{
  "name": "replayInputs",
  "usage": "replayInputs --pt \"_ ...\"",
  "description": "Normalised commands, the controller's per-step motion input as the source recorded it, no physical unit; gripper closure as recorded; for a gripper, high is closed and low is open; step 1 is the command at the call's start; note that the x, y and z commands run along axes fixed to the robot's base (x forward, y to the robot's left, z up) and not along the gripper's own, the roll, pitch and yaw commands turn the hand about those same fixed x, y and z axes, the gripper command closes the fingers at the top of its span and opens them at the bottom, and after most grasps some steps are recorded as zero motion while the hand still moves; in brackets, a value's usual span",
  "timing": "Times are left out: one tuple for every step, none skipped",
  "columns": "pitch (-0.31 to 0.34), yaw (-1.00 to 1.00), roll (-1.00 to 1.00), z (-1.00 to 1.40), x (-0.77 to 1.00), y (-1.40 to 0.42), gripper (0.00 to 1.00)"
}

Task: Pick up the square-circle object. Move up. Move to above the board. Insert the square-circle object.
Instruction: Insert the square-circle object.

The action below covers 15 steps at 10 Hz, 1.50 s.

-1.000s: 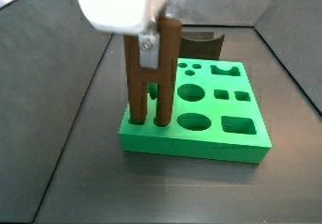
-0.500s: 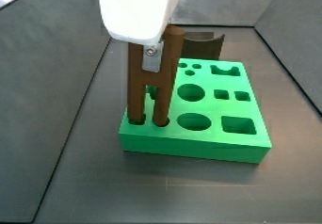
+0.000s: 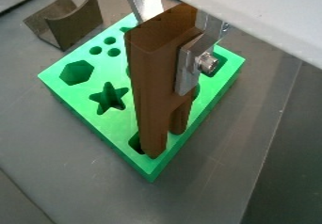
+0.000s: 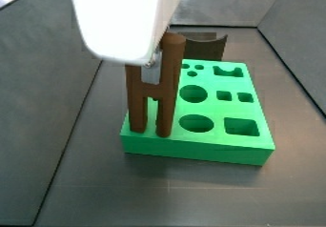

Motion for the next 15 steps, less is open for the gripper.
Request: replayInputs --pt "-0.071 -0.14 -0.01 0.0 -0.13 0.1 1.0" --pt "-0.113 -0.08 -0.06 0.02 -0.1 0.2 1.0" --pt "-0.099 0.0 -0.12 0.0 -0.09 0.33 1.0" --pt "-0.144 0.0 -0.1 -0.01 -0.08 0.25 1.0" --pt "-0.163 0.0 -0.02 -0.23 0.03 0.08 1.0" --pt "-0.186 0.0 -0.01 -0.28 0.11 0.0 1.0" --pt "-0.211 0.09 0.0 -0.34 0.08 -0.03 1.0" --pt "-0.124 0.18 0.0 -0.36 0.07 -0.01 1.0" --pt "-0.149 0.26 -0.02 -0.54 0.0 0.0 1.0" --pt "-0.156 0.35 -0.01 -0.54 0.0 -0.04 1.0" --pt "-0.124 0.38 -0.01 -0.49 0.01 -0.03 1.0" --pt "-0.103 0.28 -0.02 -0.47 0.0 0.0 1.0" --pt "-0.157 0.15 -0.02 -0.53 0.0 0.0 1.0" --pt "-0.153 0.07 0.0 -0.57 0.0 0.0 1.0" --pt "-0.053 0.07 0.02 -0.57 -0.02 -0.11 1.0"
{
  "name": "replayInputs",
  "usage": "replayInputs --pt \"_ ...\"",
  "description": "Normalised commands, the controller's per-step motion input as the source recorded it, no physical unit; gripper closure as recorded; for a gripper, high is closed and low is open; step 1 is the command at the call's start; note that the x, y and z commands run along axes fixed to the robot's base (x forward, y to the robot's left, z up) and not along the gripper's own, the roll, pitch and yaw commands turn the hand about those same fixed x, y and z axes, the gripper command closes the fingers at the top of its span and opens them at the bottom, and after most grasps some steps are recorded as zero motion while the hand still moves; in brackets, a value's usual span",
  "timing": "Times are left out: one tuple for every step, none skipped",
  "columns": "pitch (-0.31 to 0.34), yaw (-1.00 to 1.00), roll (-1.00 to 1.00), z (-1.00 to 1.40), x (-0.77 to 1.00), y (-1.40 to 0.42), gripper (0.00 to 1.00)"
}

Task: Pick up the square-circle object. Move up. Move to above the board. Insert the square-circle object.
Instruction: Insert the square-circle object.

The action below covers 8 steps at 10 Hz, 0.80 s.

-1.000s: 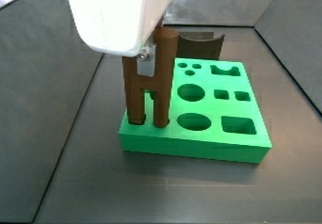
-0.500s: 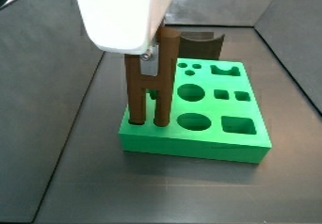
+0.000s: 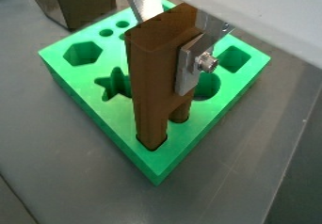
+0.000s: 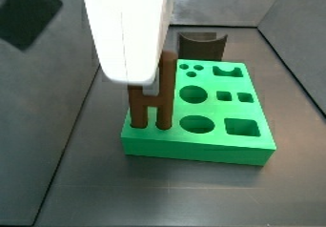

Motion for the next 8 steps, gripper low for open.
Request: replayInputs --pt "0.0 0.07 0.06 -0.66 0.0 -0.17 1.0" --pt "0.0 0.06 0.08 -0.67 0.0 -0.2 1.0" --pt "0.009 0.07 0.09 -0.61 0.0 -0.19 1.0" --pt "0.17 0.07 0.18 -0.69 0.12 -0.29 1.0" --pt "0.136 0.07 0.21 -0.74 0.14 -0.36 1.0" --pt "0.0 0.05 0.11 -0.43 0.09 -0.21 1.0" --pt "0.007 0.0 0.0 0.0 0.0 0.0 1.0" --pt "0.0 -0.06 0.0 0.0 -0.12 0.0 1.0"
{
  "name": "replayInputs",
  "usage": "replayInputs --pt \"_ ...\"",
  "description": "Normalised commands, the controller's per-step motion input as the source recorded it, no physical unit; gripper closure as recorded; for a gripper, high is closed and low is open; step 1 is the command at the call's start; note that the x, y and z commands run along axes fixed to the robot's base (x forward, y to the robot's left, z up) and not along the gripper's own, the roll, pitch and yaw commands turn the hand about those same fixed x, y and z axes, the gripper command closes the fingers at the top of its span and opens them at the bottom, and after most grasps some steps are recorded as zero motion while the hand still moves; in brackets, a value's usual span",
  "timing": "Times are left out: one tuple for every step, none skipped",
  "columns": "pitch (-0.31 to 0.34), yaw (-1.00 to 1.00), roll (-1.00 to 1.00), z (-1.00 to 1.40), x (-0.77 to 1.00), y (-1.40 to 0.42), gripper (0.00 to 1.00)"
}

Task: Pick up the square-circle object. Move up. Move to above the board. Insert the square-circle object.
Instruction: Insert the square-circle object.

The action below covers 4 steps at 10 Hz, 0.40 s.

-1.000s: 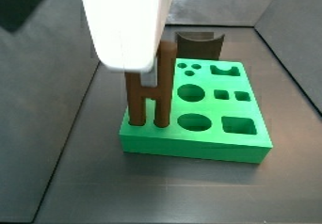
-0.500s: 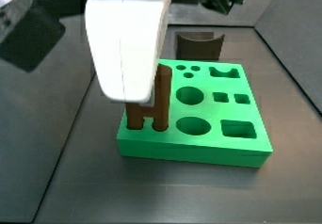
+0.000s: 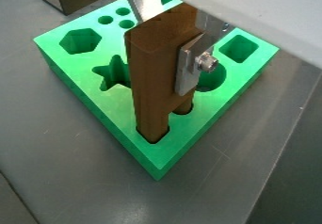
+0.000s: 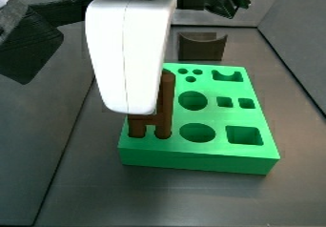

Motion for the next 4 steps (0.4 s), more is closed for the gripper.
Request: replayInputs --pt "0.004 -0.05 0.0 0.0 -0.04 0.0 1.0" --pt "0.0 0.0 0.03 0.0 0.0 -0.05 1.0" --pt "-0.019 -0.01 0.04 0.0 -0.02 -0.07 1.0" --pt "-0.07 -0.01 0.07 0.0 -0.08 -0.11 1.0"
